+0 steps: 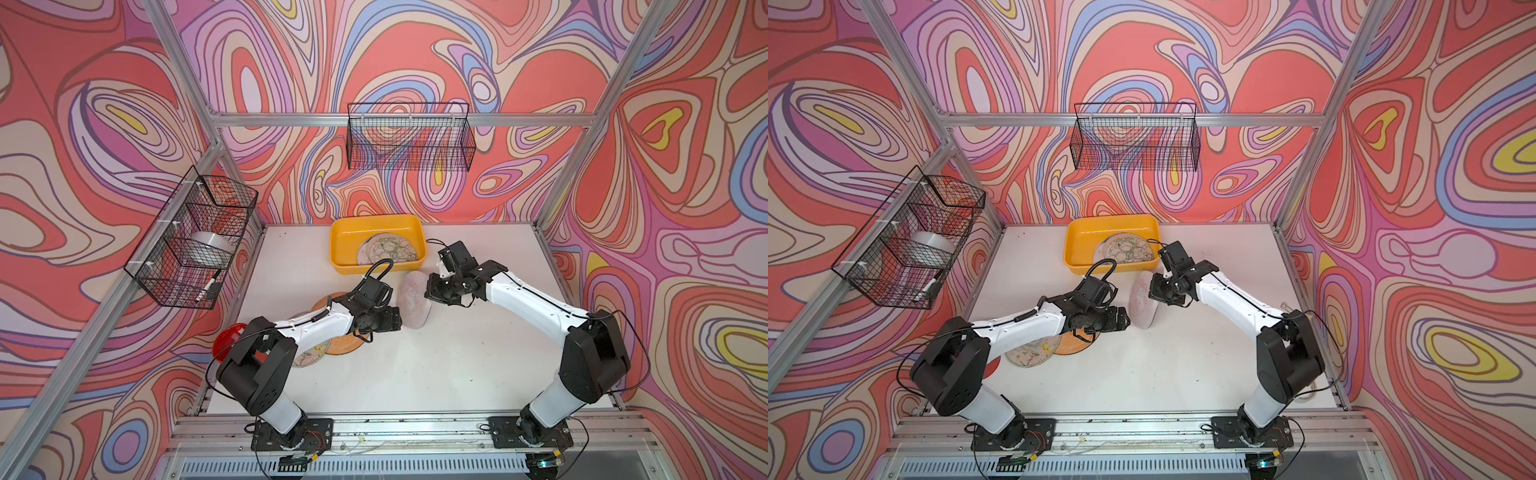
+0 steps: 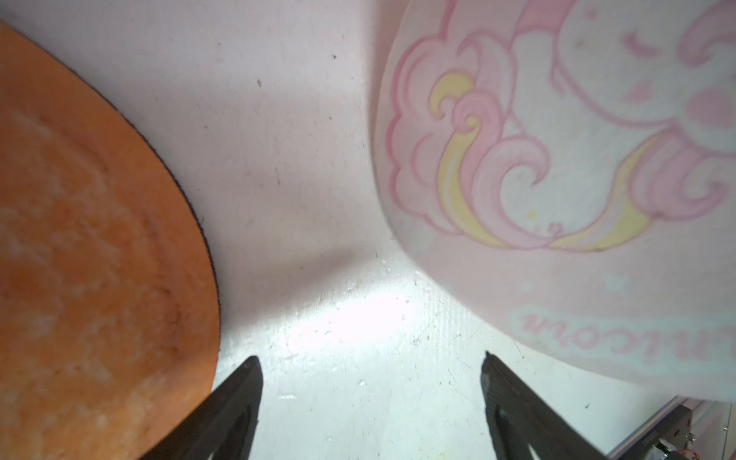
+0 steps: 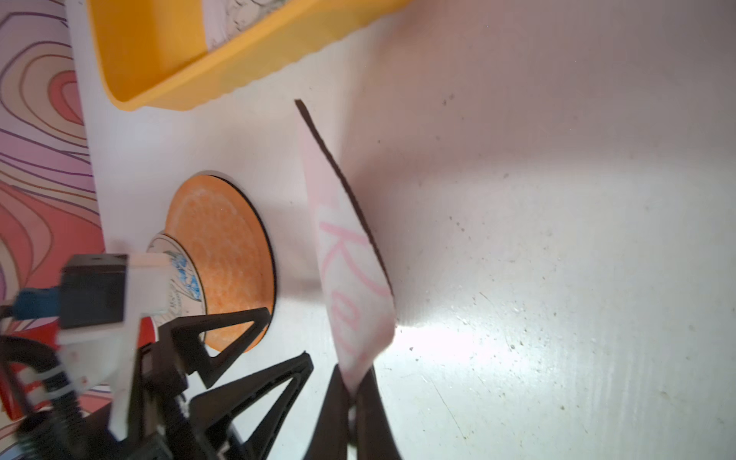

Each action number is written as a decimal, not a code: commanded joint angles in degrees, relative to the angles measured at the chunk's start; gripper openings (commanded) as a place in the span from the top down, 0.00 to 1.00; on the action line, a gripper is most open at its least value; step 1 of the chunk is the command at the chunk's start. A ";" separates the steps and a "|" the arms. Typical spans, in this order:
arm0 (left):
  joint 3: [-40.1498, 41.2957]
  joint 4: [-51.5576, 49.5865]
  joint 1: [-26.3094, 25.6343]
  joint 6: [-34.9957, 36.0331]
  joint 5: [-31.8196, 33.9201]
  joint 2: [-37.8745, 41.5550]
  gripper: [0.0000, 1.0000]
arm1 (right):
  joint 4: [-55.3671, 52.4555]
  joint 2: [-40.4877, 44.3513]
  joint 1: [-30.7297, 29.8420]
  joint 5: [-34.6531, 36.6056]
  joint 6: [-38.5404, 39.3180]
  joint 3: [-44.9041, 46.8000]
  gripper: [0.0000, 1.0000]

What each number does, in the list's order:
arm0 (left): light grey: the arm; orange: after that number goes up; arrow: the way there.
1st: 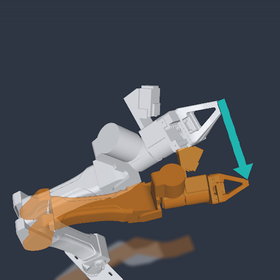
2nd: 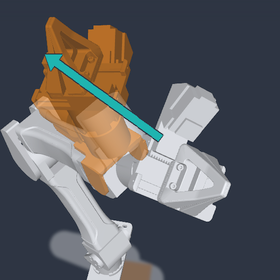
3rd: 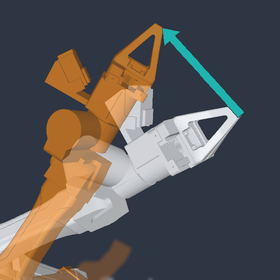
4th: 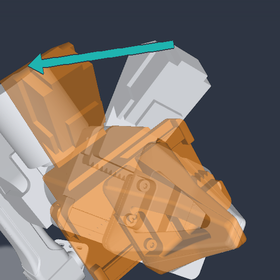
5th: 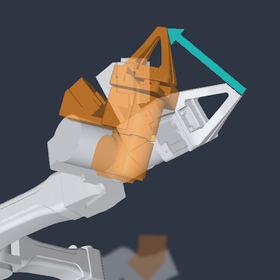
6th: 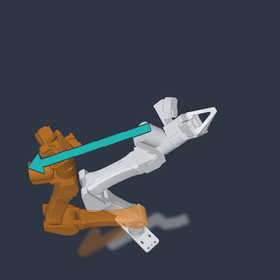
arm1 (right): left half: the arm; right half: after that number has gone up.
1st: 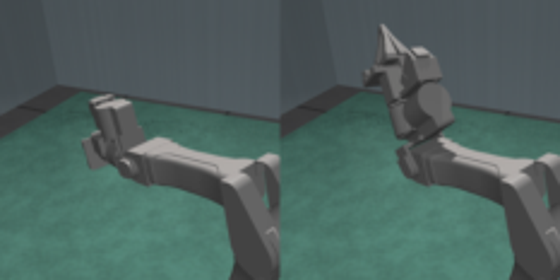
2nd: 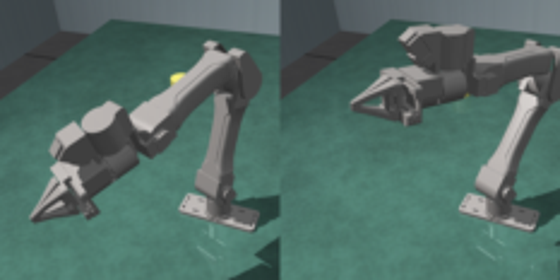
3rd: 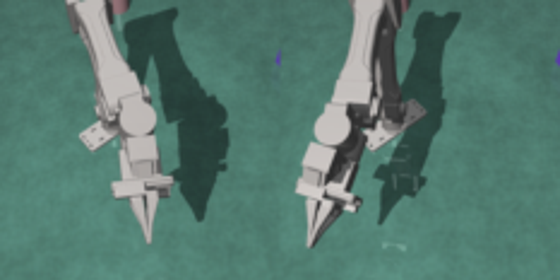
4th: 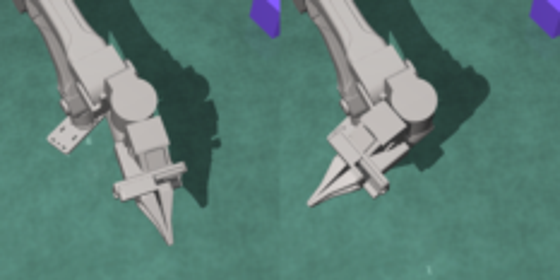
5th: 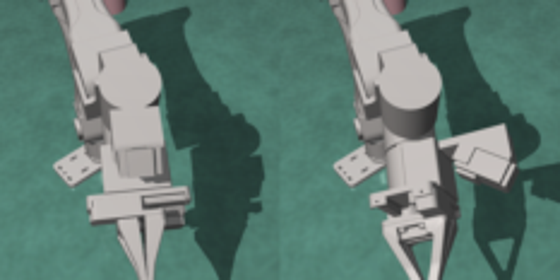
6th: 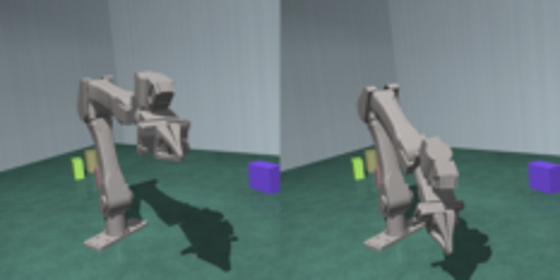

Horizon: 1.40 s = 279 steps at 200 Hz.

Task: Put the coasters into the storage box
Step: Pick up the coaster from the center of the board, then place the coaster in the storage box.

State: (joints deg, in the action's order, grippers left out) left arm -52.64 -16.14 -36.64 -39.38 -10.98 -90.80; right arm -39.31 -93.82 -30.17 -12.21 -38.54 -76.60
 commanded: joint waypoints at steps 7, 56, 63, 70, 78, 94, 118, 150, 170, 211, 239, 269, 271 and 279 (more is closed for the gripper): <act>1.87 0.58 0.42 -1.14 -0.43 2.42 0.10 | -4.07 -1.27 -0.06 0.89 2.92 -8.11 1.00; 4.14 0.58 1.03 -1.62 0.00 5.53 0.07 | -7.30 -8.63 -0.06 0.34 5.62 -23.39 1.00; 4.42 0.58 1.09 -1.71 0.08 5.91 0.06 | -7.43 -10.36 -0.08 -0.02 5.93 -25.57 1.00; 4.71 0.61 1.22 -1.76 0.18 6.31 0.06 | -7.42 -11.85 -0.12 -0.32 6.28 -27.73 1.00; 5.06 0.54 1.27 -1.83 0.24 6.80 0.05 | -7.48 -13.70 -0.11 -0.74 6.64 -30.33 1.00; 5.67 0.58 1.57 -1.85 0.39 7.75 0.05 | -7.67 -18.08 -0.06 -1.86 7.35 -36.01 1.00; 7.00 0.59 2.18 -1.85 0.84 9.66 0.04 | -7.57 -24.68 -0.13 -3.30 8.20 -44.08 1.00; 8.49 0.10 3.15 -1.85 1.14 11.73 0.02 | -6.80 -33.35 0.00 -4.99 8.82 -54.16 1.00; 9.46 -0.33 3.76 -1.82 1.15 12.64 0.01 | -5.35 -38.18 -0.02 -6.67 8.42 -59.72 1.00; 10.45 -0.81 4.56 -1.85 1.12 13.26 0.00 | 4.35 -44.58 0.11 -11.74 6.17 -65.00 1.00; 10.24 -0.91 4.74 -1.78 0.97 12.95 0.00 | 10.98 -48.41 0.37 -15.21 5.43 -66.68 1.00; 9.62 -0.92 4.83 -1.67 0.79 12.19 0.00 | 13.56 -52.34 2.17 -16.10 4.79 -66.95 1.00; 9.59 -0.91 4.83 -1.67 0.79 12.15 0.00 | 13.56 -52.58 2.41 -16.10 4.68 -66.82 1.00; 9.49 -1.08 4.83 -1.67 0.77 11.97 0.00 | 13.01 -53.69 3.38 -16.16 4.09 -66.56 1.00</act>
State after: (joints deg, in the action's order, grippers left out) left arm -42.85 -16.14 -32.18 -40.60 -10.48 -78.76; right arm -29.76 -144.09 -29.52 -26.65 -32.99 -142.61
